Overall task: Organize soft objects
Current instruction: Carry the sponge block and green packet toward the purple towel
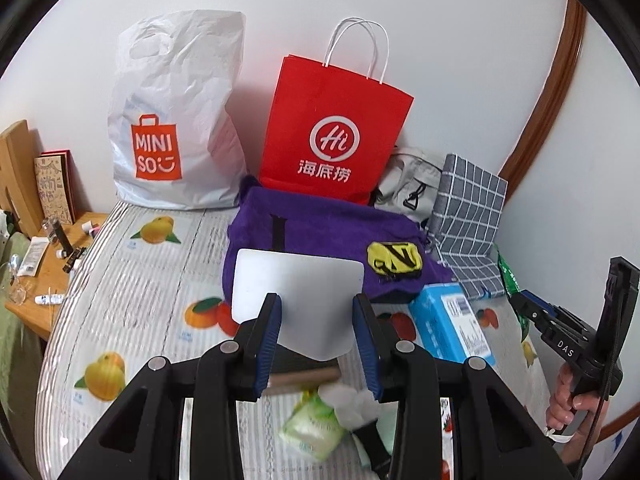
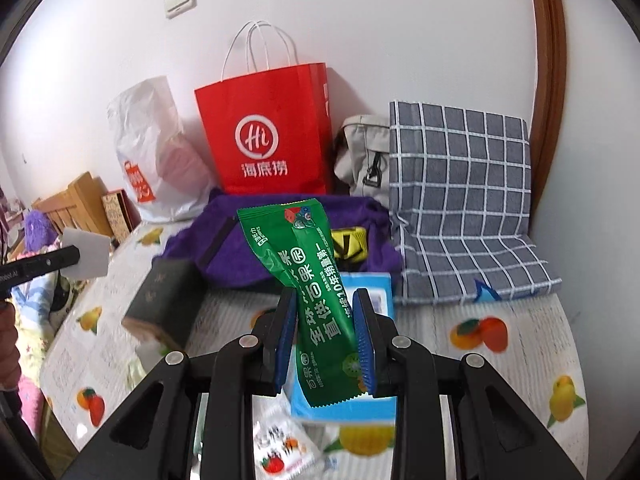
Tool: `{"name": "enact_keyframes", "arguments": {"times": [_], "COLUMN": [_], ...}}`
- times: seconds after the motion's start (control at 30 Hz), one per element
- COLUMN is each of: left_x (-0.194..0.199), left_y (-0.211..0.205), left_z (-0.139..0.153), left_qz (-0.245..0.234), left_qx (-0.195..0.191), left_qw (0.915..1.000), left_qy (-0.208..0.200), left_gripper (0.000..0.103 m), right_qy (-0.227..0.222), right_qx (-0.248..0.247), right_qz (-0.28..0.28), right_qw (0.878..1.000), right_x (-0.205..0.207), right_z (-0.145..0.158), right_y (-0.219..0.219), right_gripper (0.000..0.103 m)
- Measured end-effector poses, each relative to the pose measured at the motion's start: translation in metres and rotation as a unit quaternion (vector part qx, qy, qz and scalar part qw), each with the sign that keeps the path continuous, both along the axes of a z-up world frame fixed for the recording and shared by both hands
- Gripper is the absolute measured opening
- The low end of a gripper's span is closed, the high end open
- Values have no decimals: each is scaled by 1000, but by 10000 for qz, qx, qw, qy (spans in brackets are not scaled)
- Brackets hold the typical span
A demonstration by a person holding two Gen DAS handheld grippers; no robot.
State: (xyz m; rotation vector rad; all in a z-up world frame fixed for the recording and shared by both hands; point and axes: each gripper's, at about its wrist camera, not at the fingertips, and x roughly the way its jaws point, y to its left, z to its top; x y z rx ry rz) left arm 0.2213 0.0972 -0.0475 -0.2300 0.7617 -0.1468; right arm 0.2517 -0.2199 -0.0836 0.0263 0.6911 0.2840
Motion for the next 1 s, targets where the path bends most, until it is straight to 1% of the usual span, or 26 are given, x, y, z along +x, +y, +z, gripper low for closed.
{"name": "enact_keyframes", "arguments": {"times": [0.17,0.33,0.43,0.57,0.73,0.87,1.0], "left_x": [23,50,65,80,99,114,130], "left_y": [4,9,8,3,-6,-11,-15], "left_z": [-2,-9,-11,-10,-6,-4,-5], "left_qz": [63,78,117,85,77,43,76], "left_qx": [22,-77,11,100,352,382,435], "left_qw": [10000,9997,9996,9997,9993,9992,9988], "left_qy": [57,206,249,199,141,135,221], "left_gripper": [35,35,35,35,35,35,35], "right_qy": [-59,-146,-116,-99,-69,-68,-71], "right_qx": [-44,85,105,51,11,-30,-52], "right_qz": [61,114,138,192,275,317,313], "right_qw": [10000,9998,9998,9998,9996,9995,9995], "right_x": [21,36,48,65,88,103,118], "right_z": [6,14,15,15,15,16,18], "right_y": [11,17,22,30,38,43,45], "right_gripper": [28,28,28,28,28,28,28]}}
